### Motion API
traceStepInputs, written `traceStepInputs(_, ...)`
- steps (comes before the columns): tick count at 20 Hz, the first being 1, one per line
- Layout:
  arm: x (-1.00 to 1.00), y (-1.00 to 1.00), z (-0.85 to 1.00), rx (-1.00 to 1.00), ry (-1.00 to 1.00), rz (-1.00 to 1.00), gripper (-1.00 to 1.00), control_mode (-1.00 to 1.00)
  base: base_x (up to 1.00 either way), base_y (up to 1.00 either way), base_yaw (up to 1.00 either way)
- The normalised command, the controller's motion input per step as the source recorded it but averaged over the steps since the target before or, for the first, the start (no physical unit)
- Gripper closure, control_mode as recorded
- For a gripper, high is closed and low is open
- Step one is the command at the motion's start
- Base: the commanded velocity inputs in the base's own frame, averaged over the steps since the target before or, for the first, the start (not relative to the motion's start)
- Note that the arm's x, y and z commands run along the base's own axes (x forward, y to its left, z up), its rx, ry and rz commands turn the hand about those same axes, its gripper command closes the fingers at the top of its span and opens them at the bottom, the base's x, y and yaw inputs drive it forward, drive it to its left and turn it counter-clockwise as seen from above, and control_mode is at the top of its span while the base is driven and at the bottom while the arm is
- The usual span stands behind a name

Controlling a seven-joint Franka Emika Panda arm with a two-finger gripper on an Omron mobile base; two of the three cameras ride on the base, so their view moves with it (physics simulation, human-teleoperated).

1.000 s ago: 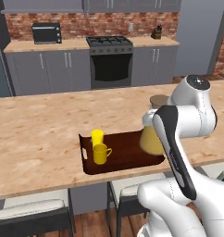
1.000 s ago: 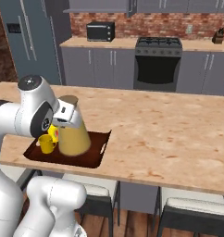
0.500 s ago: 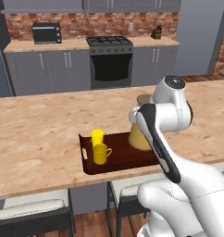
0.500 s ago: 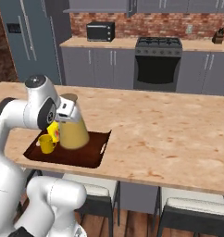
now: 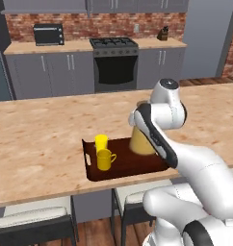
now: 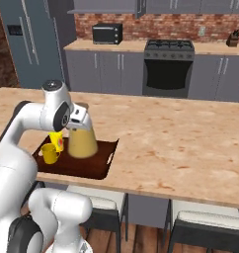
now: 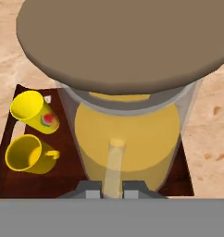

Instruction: There is a tray on the dining counter. Grab the cup, mug, and pitcher and place them on the tray. The pitcher may be placed next to the tray if it cannot fit the tray.

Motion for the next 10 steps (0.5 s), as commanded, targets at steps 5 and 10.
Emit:
traceStepInputs(5, 0.33, 0.00, -0.32, 0.00, 0.00, 0.00, 1.00, -1.00, 0.00, 0.00, 0.00)
traceStepInputs(10, 0.38, 0.00, -0.44, 0.00, 0.00, 0.00, 1.00, -1.00, 0.00, 0.00, 0.00)
